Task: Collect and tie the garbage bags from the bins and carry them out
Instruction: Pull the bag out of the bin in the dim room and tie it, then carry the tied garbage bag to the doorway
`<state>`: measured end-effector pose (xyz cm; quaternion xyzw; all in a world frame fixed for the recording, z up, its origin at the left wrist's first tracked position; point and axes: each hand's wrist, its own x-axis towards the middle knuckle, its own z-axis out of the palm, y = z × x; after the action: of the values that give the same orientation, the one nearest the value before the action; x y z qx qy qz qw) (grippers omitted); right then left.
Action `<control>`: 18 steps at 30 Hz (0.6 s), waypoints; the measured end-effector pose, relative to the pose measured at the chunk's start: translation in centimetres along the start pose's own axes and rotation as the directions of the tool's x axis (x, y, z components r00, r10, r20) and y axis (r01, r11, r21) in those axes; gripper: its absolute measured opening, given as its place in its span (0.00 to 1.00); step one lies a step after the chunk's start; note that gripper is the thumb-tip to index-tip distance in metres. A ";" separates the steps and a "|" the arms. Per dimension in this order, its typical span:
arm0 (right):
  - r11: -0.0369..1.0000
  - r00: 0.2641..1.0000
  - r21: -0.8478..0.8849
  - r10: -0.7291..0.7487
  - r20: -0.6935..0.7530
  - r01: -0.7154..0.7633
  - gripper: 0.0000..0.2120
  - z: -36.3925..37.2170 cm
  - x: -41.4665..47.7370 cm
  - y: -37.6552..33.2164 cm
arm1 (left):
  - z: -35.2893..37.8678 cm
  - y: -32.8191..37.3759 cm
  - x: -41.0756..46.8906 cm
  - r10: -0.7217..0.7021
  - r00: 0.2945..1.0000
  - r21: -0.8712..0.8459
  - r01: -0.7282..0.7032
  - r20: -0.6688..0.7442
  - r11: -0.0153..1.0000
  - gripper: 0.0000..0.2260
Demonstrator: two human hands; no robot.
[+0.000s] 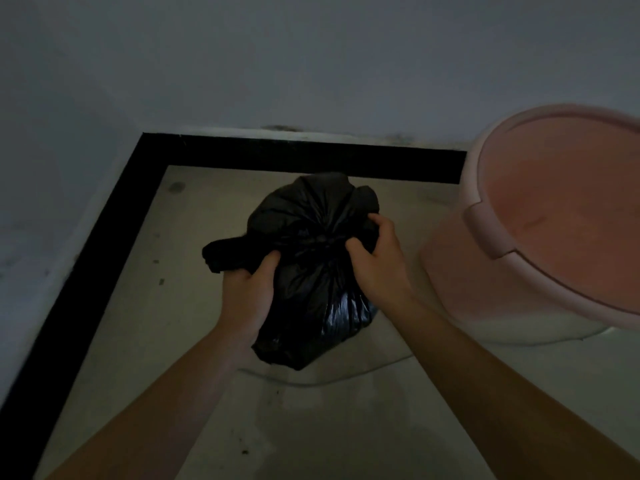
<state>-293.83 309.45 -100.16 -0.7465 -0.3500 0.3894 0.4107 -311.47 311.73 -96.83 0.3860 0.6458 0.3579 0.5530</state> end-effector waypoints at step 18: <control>0.948 0.944 -0.029 -0.314 0.100 0.318 0.27 -21.3 -14.7 -54.5 | -8.3 51.6 -24.6 0.184 0.981 -0.052 -0.187 -0.070 0.981 0.11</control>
<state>-293.03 312.58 -39.89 -0.6705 -0.4924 0.3453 0.4343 -312.17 312.47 -39.06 0.4165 0.6139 0.4389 0.5070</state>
